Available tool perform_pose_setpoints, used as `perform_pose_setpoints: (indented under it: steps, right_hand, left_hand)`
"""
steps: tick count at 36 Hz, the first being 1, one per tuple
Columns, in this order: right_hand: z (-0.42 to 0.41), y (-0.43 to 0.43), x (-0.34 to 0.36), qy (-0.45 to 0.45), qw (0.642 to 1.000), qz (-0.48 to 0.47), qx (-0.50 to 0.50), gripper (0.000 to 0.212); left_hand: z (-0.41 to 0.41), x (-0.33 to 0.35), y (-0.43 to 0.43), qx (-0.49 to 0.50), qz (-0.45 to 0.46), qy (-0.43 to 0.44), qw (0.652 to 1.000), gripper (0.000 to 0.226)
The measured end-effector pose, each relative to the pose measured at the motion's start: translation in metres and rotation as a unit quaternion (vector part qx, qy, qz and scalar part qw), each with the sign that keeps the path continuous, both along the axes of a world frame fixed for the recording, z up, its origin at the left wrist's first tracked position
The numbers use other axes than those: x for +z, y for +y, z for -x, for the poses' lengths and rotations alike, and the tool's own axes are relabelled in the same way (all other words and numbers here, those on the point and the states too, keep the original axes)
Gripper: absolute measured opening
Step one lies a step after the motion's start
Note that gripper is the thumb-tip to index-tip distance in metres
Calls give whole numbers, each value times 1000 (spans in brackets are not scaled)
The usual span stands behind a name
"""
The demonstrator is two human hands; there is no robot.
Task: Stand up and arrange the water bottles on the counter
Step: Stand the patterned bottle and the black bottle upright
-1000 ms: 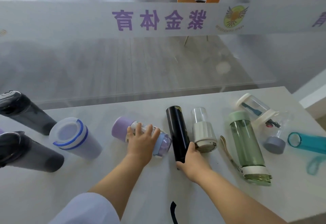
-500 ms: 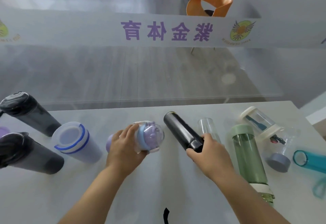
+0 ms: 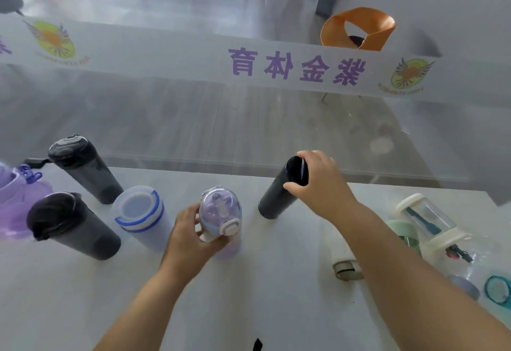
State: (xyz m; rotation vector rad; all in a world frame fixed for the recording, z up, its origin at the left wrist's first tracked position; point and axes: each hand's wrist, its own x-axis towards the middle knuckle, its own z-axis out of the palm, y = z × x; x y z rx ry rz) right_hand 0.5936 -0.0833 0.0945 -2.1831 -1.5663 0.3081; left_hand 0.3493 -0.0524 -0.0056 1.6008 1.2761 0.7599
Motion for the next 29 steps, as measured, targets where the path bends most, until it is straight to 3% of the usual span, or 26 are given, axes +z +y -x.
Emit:
perform_pose_setpoints:
  steps: [8,19,26,29]
  right_hand:
    - [8,29,-9,-52,992,22,111,63]
    - [10,36,-8,-66,989,38,125,63]
    - [7,34,4,-65,987,85,121,66]
    - [5,29,10,-65,991,38,114,58]
  left_hand:
    - [0,-1,-4,13,-24,39,999,64]
    - [1,11,-6,-4,-9,76,997,61]
    - [9,18,-7,-35,20,197,979,56]
    - [18,17,-10,-48,37,246,967,61]
